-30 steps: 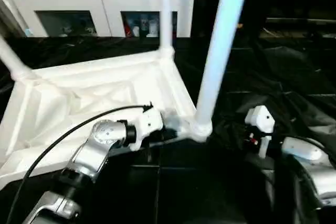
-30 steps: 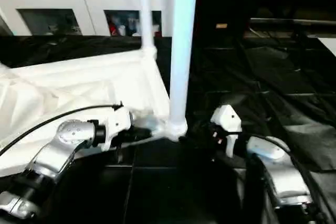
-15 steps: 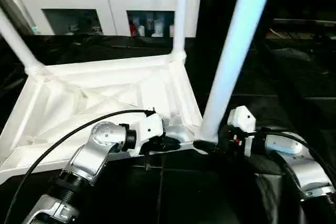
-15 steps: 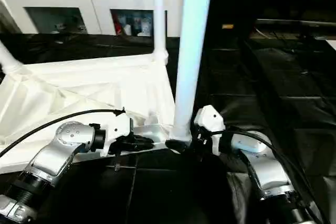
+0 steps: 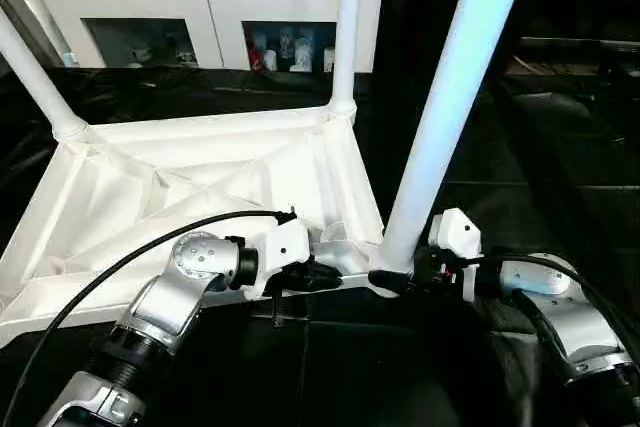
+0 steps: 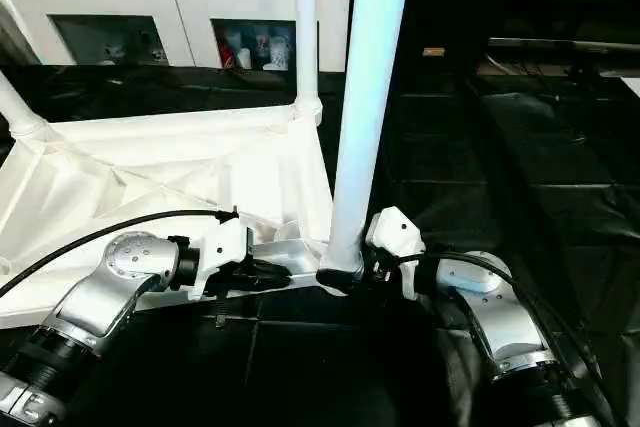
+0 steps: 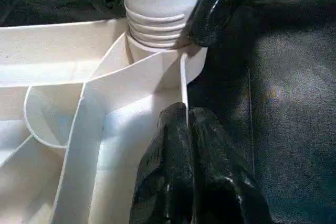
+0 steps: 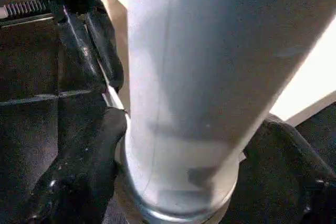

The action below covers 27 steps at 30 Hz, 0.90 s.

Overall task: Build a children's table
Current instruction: Rotate leg to tighten

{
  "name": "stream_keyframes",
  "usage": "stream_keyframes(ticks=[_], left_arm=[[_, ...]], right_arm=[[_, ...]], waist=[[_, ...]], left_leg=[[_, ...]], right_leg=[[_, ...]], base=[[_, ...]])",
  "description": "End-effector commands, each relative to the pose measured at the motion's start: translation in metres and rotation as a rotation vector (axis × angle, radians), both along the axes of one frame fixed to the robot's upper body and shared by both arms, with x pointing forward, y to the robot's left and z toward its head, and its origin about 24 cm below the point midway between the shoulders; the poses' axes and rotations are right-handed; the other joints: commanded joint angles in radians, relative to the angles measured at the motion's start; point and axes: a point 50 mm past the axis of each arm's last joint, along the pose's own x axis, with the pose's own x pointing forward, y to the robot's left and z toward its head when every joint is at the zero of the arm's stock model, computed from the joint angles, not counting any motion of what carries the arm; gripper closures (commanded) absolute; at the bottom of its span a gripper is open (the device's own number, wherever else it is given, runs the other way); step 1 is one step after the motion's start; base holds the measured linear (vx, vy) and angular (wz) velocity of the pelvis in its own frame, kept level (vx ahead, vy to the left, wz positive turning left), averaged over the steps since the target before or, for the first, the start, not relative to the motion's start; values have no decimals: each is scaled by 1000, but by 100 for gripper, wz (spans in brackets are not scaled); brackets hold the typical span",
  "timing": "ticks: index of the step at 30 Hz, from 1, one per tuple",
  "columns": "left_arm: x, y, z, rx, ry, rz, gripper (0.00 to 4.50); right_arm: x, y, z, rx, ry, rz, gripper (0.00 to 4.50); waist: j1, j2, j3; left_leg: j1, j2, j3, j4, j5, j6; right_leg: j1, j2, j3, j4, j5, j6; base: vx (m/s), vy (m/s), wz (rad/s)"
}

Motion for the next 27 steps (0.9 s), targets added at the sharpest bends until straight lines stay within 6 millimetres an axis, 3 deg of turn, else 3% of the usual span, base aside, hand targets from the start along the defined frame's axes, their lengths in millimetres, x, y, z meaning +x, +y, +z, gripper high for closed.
stream_keyframes(ticks=[1, 6, 16, 19, 21, 23, 24, 27], left_arm=[[-8, 3, -15, 83, 58, -29, 450], [-8, 4, -16, 96, 62, -35, 450], [-5, 10, -21, 149, 82, 26, 450], [6, 8, -23, 149, 66, 144, 450], [11, 4, -24, 157, 59, 194, 450], [18, -4, -25, 146, 51, 267, 450], [20, -6, -26, 143, 49, 296, 450], [25, -13, -28, 131, 48, 370, 450]], right_arm=[[1, 0, 1, -10, -9, 6, 126], [2, 1, 0, 6, 5, -1, 169], [2, 6, -7, 70, 34, -82, 181], [5, 12, -19, 108, 72, -228, 182], [6, 22, -25, 147, 81, -319, 182], [8, 35, -30, 192, 88, -427, 183], [9, 39, -32, 206, 91, -477, 183], [14, 47, -38, 237, 111, -625, 183]], waist=[[0, -6, -60], [-1, -5, -57], [-7, -4, -49], [-10, -4, -37], [-14, -4, -27], [-20, -6, -25], [-24, -1, -24], [-37, 4, -24]], left_leg=[[-1, 66, -20, -72, 4, 132], [-3, 65, -20, -73, -23, 120], [-3, 63, -20, -79, -74, 91], [2, 61, -20, -89, -162, 58], [15, 57, -25, -94, -256, 17], [13, 54, -30, -98, -285, 3], [19, 53, -33, -99, -307, -6], [19, 53, -40, -106, -333, -6]], right_leg=[[62, -86, 49, -44, -91, -292], [62, -86, 49, -47, -117, -288], [60, -84, 51, -56, -181, -271], [52, -82, 50, -76, -334, -235], [41, -83, 49, -95, -527, -171], [40, -84, 47, -106, -615, -119], [32, -83, 44, -112, -650, -100], [33, -84, 35, -120, -646, -85]], base=[[0, 0, 0], [0, 0, 0], [0, 0, 0], [0, 0, 0], [0, 0, 0], [-51, -2, -2], [0, 0, 0], [0, 0, 0]])
